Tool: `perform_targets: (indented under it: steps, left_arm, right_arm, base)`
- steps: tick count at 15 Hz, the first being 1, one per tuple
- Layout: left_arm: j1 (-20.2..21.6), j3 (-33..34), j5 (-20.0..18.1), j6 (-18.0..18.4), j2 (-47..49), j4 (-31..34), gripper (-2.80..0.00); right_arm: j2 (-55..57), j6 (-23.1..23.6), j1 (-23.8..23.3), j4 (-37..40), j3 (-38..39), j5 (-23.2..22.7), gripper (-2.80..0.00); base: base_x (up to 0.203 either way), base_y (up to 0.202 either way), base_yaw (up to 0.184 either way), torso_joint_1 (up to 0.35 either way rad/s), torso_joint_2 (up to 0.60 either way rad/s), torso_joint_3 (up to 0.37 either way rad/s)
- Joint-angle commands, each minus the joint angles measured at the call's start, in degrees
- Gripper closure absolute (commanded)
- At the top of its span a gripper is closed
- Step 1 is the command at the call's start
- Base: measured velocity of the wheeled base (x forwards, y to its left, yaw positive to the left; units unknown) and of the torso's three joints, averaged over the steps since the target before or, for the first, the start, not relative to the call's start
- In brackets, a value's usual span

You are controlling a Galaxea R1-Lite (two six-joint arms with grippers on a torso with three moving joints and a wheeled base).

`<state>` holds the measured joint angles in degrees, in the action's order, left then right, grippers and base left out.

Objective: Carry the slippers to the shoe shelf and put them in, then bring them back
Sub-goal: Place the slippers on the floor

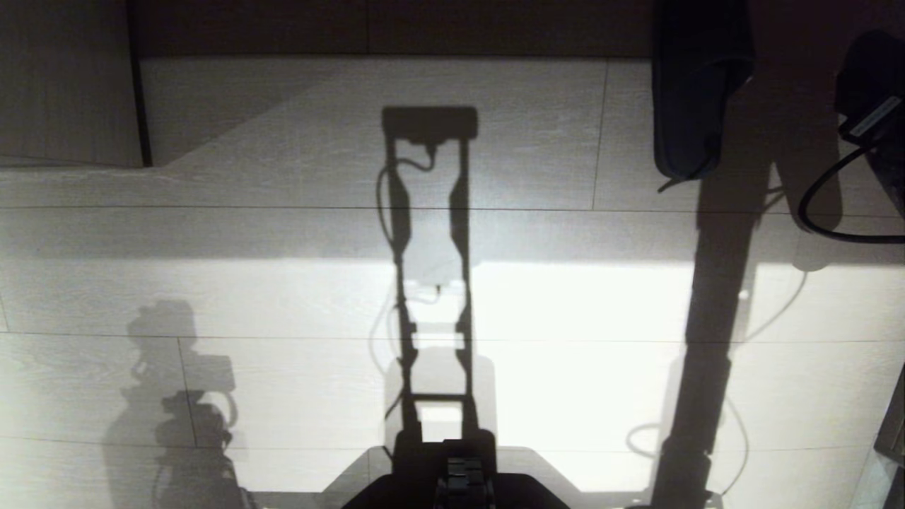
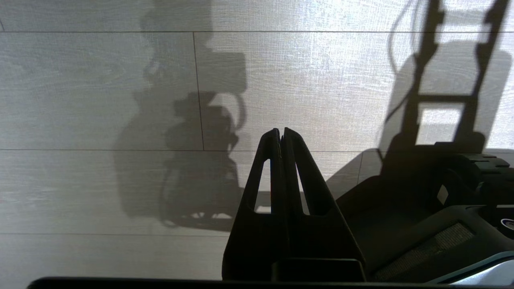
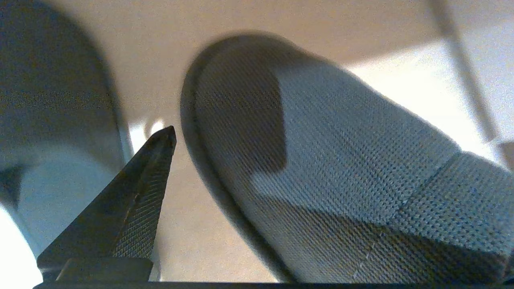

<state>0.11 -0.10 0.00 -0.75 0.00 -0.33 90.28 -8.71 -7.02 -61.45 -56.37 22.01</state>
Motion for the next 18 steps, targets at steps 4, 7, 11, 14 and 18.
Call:
perform_targets:
  steps: [4, 7, 11, 14, 18]
  left_arm:
    - [0.0, 0.0, 0.0, 0.0, 0.0, 0.0, 0.00]
    - [0.0, 0.0, 0.0, 0.0, 0.0, 0.0, 0.00]
    - [0.1, 0.0, 0.0, 0.0, 0.0, 0.0, 0.00]
    - [0.1, 0.0, 0.0, 0.0, 0.0, 0.0, 0.00]
    - [0.1, 0.0, 0.0, 0.0, 0.0, 0.0, 0.00]
  right_arm:
    - [-0.1, 1.0, 0.5, -2.9, -3.1, 14.0, -2.80]
    - [0.7, 1.8, 1.8, -2.5, -4.4, 20.8, -2.80]
    - [2.3, 1.7, 3.6, -1.6, -4.2, 26.4, -2.80]
    - [2.3, 1.5, 3.6, -2.0, -4.4, 26.0, -2.80]
    - [2.2, 1.1, 3.5, -6.1, -3.6, 16.7, -2.80]
  base:
    - [0.000, 0.000, 0.000, 0.000, 0.00, 0.000]
    - [0.000, 0.000, 0.000, 0.000, 0.00, 0.000]
    - [0.000, 0.000, 0.000, 0.000, 0.00, 0.000]
    - [0.000, 0.000, 0.000, 0.000, 0.00, 0.000]
    - [0.000, 0.000, 0.000, 0.000, 0.00, 0.000]
